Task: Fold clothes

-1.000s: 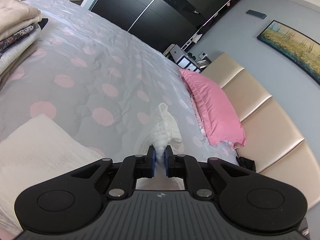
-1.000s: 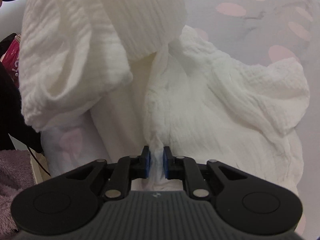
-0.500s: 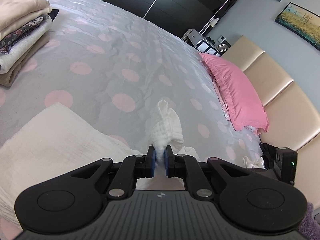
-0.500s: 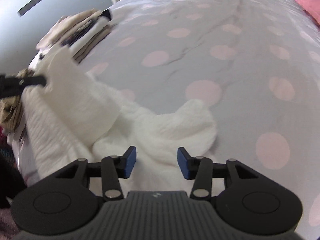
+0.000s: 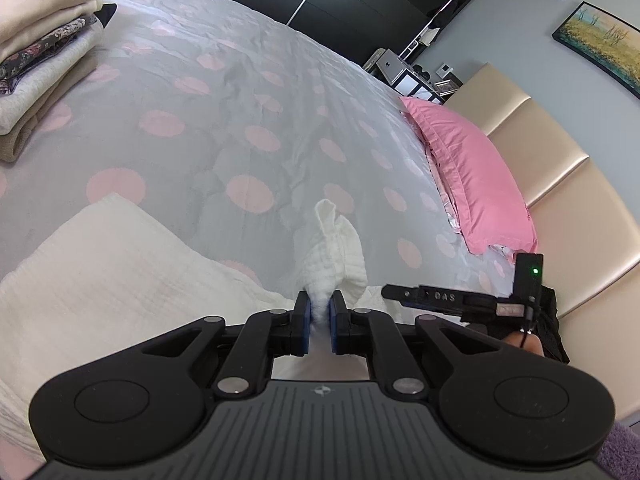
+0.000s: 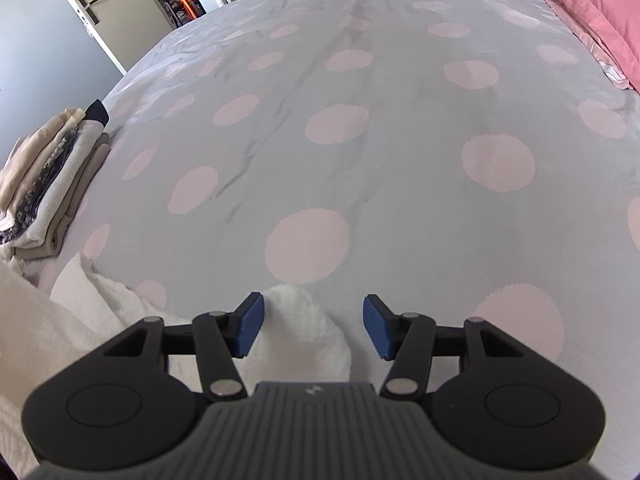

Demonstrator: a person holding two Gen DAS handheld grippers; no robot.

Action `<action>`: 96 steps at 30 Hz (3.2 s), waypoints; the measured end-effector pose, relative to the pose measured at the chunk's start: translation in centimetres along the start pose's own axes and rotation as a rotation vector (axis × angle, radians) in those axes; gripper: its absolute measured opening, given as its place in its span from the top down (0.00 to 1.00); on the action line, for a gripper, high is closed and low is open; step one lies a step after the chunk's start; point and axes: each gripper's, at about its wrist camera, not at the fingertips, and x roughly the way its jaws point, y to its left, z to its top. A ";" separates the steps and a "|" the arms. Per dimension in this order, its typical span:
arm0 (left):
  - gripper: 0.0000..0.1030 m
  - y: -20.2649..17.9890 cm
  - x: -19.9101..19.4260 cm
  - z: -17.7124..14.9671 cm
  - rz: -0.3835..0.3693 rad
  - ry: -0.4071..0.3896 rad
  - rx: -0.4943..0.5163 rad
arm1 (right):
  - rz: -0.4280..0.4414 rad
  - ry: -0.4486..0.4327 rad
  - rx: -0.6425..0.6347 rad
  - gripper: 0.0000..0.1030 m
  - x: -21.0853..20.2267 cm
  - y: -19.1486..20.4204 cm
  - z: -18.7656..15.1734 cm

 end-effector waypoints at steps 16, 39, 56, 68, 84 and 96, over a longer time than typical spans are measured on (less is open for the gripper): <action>0.93 -0.3 -1.1 0.1 -0.039 -0.027 -0.023 | 0.286 0.106 -0.332 0.95 -4.7 5.0 -2.8; 0.93 0.4 -1.7 1.6 0.109 -0.063 -0.020 | 0.143 0.331 -0.378 0.95 1.2 5.2 -6.1; 0.86 3.7 0.4 -0.1 0.509 0.046 0.140 | 0.101 0.355 -0.406 0.95 1.5 6.2 -7.0; 0.64 -9.7 -1.3 -3.8 0.151 0.051 0.803 | 0.111 0.351 -0.338 0.95 0.7 5.2 -6.9; 0.64 -12.4 7.4 -13.2 0.047 0.343 1.414 | 0.101 0.369 -0.334 0.95 0.5 5.4 -7.1; 0.92 -12.2 10.5 -16.8 0.023 0.340 1.629 | 0.108 0.372 -0.353 0.95 0.5 5.4 -7.2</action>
